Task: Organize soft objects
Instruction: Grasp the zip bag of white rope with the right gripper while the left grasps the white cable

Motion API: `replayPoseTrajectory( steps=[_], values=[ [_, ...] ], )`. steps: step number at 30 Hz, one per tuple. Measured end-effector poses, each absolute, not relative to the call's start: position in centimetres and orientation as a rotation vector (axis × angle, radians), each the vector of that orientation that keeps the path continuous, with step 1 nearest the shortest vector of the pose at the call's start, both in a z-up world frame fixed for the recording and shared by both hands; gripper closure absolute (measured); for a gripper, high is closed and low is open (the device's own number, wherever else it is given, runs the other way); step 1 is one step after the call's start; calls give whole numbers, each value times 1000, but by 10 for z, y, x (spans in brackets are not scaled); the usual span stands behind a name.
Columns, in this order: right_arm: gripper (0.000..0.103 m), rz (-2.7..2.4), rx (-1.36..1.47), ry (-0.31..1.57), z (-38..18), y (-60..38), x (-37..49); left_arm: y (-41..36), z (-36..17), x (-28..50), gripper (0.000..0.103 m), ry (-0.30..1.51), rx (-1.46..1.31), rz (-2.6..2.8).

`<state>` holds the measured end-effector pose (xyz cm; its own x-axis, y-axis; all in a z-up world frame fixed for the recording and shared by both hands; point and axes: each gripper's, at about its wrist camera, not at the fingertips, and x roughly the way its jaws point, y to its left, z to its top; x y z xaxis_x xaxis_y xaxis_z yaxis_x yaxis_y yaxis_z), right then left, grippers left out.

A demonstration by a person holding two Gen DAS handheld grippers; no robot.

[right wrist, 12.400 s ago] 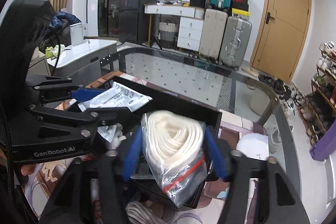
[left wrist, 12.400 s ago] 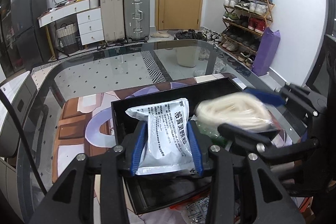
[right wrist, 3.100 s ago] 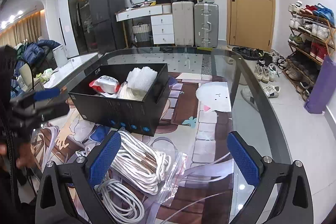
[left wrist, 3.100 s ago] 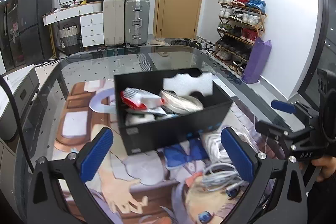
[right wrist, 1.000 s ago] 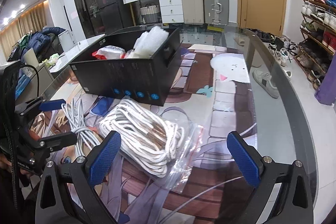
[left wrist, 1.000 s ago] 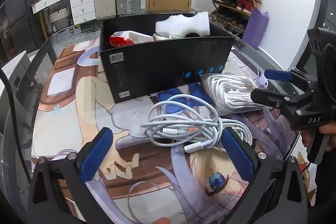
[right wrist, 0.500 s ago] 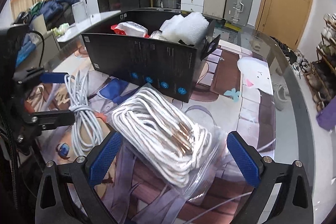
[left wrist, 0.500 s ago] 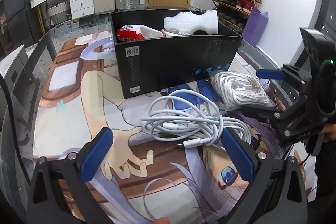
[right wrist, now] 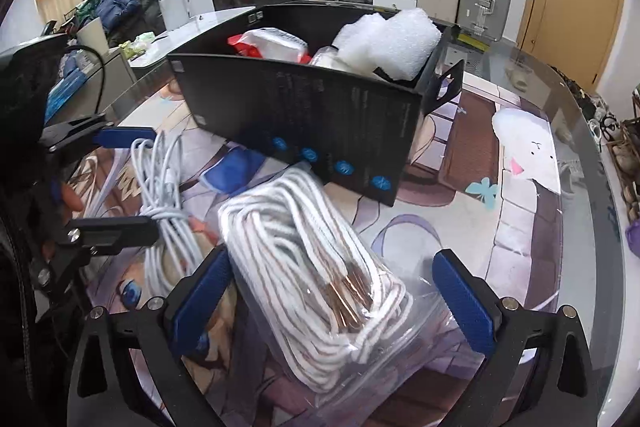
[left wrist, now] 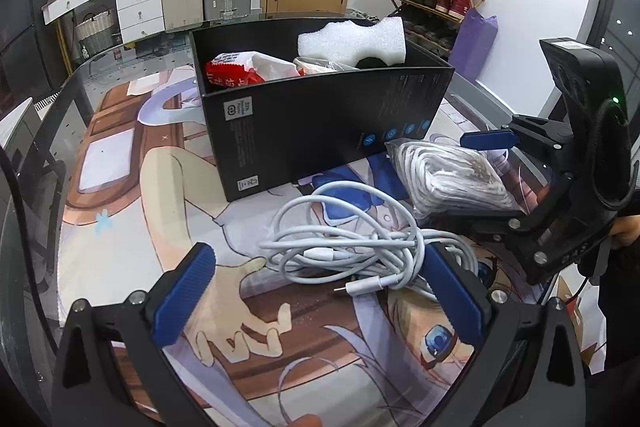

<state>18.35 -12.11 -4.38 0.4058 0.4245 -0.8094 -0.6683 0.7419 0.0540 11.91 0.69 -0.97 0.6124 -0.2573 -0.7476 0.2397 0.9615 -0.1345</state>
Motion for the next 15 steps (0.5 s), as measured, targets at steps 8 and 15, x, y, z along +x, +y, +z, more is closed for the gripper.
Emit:
replayPoseTrajectory(
  steps=[8, 15],
  values=[
    [1, 705, -230, 921, -43, -132, 165, 5, -10, 123, 0, 875, -26, -290],
    [1, 654, -251, 887, -46, -129, 171, 7, -12, 121, 0, 874, -39, -289]
  ],
)
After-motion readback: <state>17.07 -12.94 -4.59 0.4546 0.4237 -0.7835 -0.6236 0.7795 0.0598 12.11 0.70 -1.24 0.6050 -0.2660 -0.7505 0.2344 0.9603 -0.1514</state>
